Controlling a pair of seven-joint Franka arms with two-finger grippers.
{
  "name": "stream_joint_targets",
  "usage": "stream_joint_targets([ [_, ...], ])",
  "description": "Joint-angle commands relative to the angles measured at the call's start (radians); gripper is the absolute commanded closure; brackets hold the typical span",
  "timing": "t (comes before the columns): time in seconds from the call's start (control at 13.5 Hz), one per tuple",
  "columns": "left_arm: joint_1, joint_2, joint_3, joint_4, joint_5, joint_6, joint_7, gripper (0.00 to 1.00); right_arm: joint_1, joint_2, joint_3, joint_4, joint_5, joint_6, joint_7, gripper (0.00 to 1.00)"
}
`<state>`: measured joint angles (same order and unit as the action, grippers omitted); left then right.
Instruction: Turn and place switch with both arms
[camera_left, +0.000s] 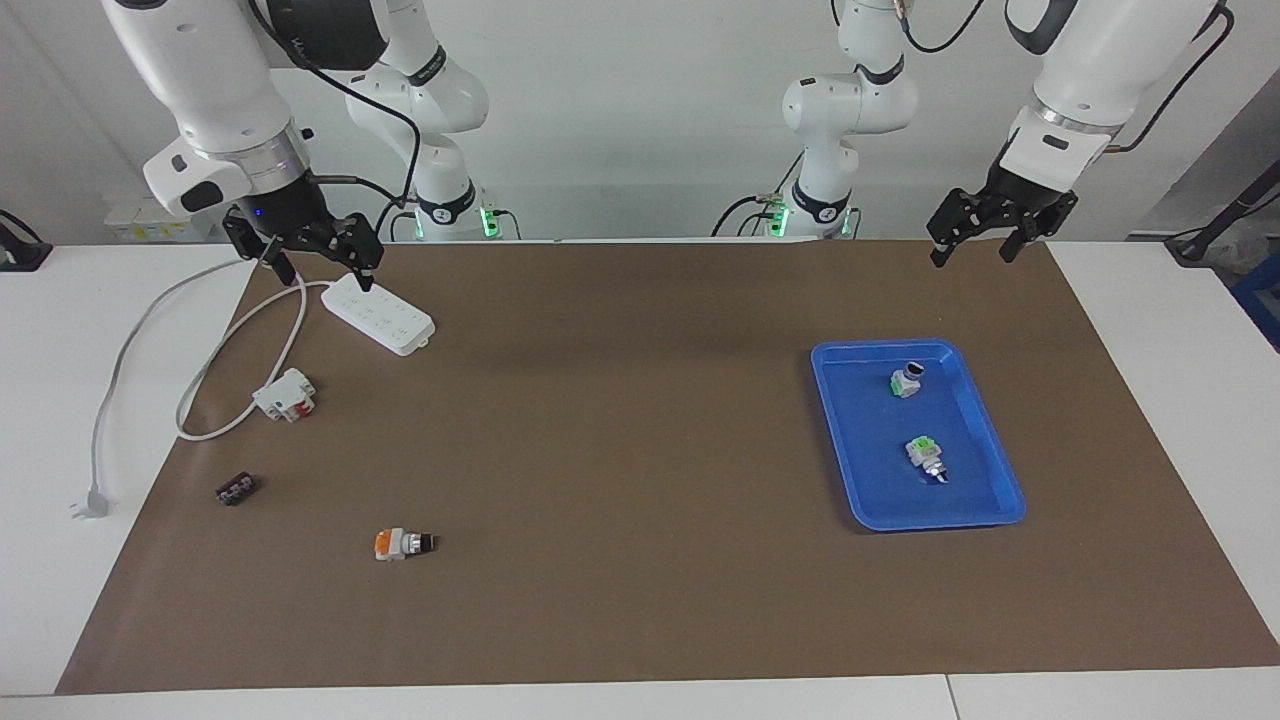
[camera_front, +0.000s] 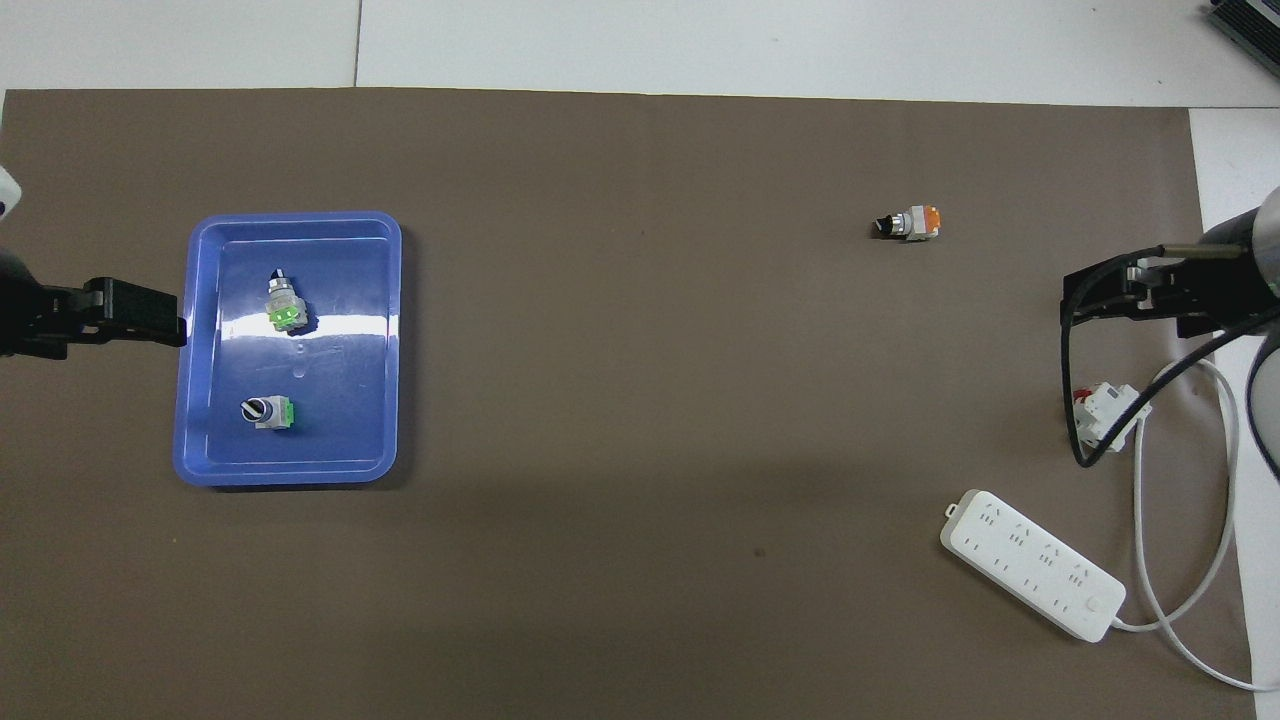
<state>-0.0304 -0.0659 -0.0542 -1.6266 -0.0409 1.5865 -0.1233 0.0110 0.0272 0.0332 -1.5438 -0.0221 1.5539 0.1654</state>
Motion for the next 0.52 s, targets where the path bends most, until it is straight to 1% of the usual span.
stream_joint_targets([
  [0.0,0.007,0.018,-0.004,0.025,0.024,0.027,0.008,0.00,-0.003,0.000,-0.004,0.001,0.016,0.002,0.002,0.00],
  [0.22,0.007,0.020,-0.004,0.024,0.026,0.053,0.027,0.00,-0.003,0.002,-0.004,0.001,0.016,0.008,0.005,0.00],
  [0.37,0.007,0.018,-0.003,0.021,0.030,0.041,0.066,0.00,0.000,0.002,-0.004,0.001,0.016,0.008,0.017,0.00],
  [0.44,0.000,0.018,-0.004,0.017,0.059,0.036,0.092,0.01,0.007,0.002,-0.003,0.001,0.016,0.009,0.019,0.00],
])
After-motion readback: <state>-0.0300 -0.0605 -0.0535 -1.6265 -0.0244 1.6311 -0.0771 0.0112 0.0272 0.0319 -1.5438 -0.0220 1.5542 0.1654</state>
